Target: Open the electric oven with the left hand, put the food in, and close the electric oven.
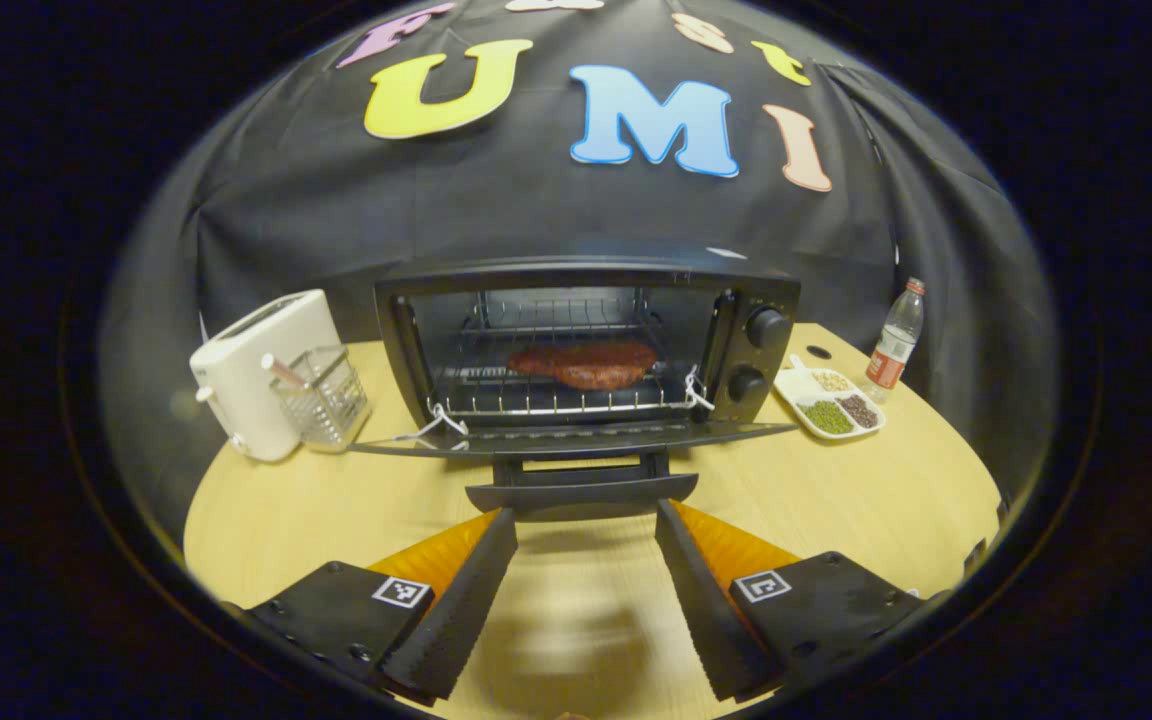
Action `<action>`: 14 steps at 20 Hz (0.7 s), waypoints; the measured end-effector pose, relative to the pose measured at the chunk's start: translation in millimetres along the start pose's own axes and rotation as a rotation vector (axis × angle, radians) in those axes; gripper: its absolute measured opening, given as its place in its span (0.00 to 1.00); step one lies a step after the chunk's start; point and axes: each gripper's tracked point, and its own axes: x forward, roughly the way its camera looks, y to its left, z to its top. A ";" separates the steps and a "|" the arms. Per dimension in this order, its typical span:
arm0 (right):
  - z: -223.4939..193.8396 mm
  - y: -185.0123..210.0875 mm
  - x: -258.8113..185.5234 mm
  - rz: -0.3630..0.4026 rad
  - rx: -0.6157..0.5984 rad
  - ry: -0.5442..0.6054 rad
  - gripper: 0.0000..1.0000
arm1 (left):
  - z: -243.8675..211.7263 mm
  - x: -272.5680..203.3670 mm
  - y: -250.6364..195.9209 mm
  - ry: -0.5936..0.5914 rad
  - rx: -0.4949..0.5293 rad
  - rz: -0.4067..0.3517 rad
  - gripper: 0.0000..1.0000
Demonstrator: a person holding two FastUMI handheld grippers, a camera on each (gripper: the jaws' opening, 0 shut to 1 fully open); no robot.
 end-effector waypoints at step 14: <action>2.3 4.0 8.6 -0.018 0.006 -0.006 0.98 | 70.7 12.2 5.0 -0.193 0.035 -0.013 0.99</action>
